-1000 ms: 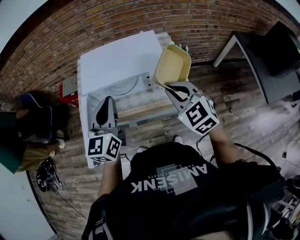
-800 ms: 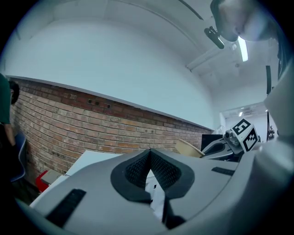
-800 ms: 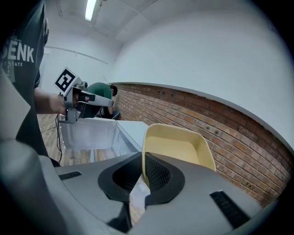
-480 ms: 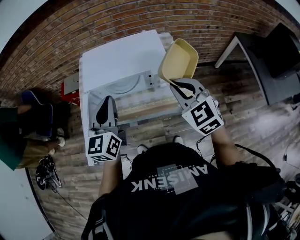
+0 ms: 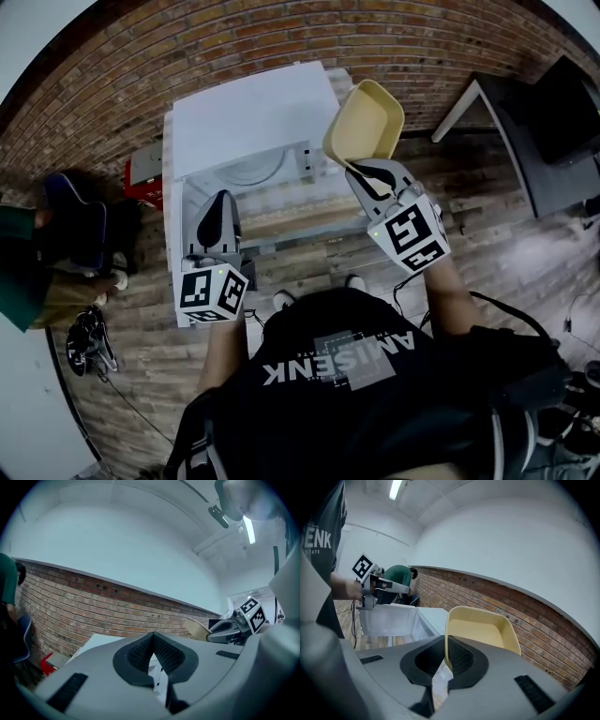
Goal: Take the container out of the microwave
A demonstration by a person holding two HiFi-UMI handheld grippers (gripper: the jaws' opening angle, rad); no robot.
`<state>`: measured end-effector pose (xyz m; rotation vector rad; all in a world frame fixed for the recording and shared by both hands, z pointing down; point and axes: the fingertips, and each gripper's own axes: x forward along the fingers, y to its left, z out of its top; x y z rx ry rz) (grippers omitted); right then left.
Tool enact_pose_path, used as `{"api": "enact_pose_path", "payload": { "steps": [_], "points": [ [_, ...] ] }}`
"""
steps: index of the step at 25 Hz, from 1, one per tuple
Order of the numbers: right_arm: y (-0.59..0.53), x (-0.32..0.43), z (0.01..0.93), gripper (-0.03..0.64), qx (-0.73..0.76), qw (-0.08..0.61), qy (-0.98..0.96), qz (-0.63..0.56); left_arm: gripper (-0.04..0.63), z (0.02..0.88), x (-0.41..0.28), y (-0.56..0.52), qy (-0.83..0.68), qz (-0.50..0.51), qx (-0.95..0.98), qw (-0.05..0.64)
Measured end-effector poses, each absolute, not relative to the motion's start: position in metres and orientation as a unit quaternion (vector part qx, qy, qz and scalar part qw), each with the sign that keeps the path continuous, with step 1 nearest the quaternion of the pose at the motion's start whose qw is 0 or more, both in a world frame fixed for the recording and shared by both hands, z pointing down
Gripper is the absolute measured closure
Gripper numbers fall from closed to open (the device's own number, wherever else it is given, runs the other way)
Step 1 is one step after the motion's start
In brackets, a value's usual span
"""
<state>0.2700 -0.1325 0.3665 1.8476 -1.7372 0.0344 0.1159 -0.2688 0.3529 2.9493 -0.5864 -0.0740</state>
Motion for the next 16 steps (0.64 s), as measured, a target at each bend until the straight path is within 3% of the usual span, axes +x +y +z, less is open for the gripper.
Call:
{"api": "enact_pose_path", "payload": {
  "steps": [16],
  "points": [
    [-0.1399, 0.2753, 0.3615, 0.566, 0.698, 0.292, -0.653, 0.006, 0.584, 0.3545, 0.1147, -0.2741, -0.203, -0.017, 0.977, 0.055]
  ]
}}
